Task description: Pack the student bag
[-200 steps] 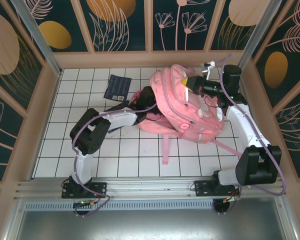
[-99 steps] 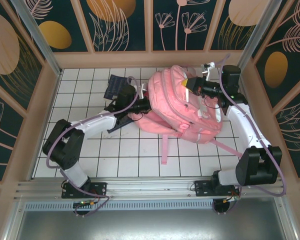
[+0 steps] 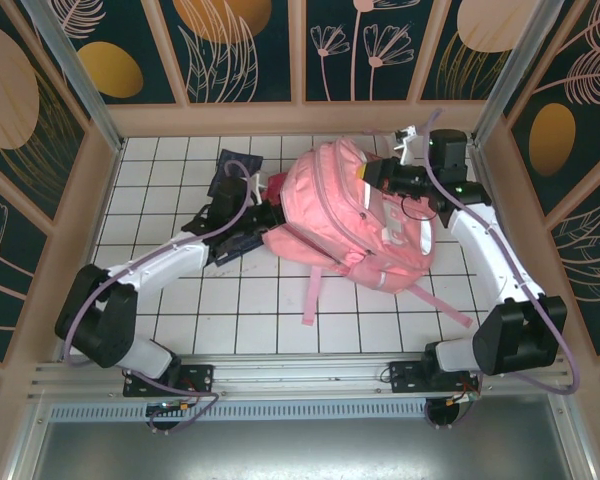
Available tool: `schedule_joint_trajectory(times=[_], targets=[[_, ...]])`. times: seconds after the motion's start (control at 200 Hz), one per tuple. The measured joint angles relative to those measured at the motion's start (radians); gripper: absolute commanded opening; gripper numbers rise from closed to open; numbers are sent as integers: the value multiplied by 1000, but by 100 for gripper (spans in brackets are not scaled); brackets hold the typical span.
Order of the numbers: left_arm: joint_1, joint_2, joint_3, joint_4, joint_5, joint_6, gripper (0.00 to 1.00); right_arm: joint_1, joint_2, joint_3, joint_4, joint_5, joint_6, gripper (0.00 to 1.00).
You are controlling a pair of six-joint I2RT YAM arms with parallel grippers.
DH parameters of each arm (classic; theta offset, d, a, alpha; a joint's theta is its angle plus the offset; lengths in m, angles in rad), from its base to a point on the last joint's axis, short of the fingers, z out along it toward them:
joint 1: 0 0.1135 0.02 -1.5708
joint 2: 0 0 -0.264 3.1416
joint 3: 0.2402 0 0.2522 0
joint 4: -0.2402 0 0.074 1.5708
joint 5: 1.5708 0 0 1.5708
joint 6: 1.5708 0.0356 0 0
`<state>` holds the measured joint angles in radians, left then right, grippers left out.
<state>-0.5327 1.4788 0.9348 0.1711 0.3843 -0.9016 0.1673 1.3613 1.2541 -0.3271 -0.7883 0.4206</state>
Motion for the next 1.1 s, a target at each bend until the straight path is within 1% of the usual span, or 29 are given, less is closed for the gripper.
schedule_joint_trajectory(times=[0.08, 0.155, 0.36, 0.535, 0.591, 0.756, 0.886, 1.001, 1.056, 1.101], targets=[[17, -42, 0, -23, -16, 27, 98, 1, -2, 32, -37, 86, -40, 0], [24, -67, 0, -26, -19, 45, 98, 3, -3, 51, -53, 132, -62, 0], [23, -71, 0, -67, -35, 78, 99, 27, -4, 87, -113, 269, -123, 0], [23, -123, 0, -152, -127, 114, 99, 63, 0, 152, -203, 452, -182, 0], [23, -152, 0, -172, -162, 123, 99, 66, 0, 168, -219, 493, -197, 0], [38, -209, 9, -225, -267, 127, 99, 94, 26, 182, -240, 542, -238, 0], [93, -212, 11, -274, -324, 105, 99, 141, 90, 182, -234, 562, -248, 0], [148, -212, 4, -298, -352, 71, 99, 151, 148, 180, -217, 582, -242, 0], [177, -212, -7, -306, -365, 50, 99, 154, 172, 179, -207, 605, -232, 4], [198, -211, -20, -312, -369, 32, 99, 159, 189, 177, -196, 638, -220, 13]])
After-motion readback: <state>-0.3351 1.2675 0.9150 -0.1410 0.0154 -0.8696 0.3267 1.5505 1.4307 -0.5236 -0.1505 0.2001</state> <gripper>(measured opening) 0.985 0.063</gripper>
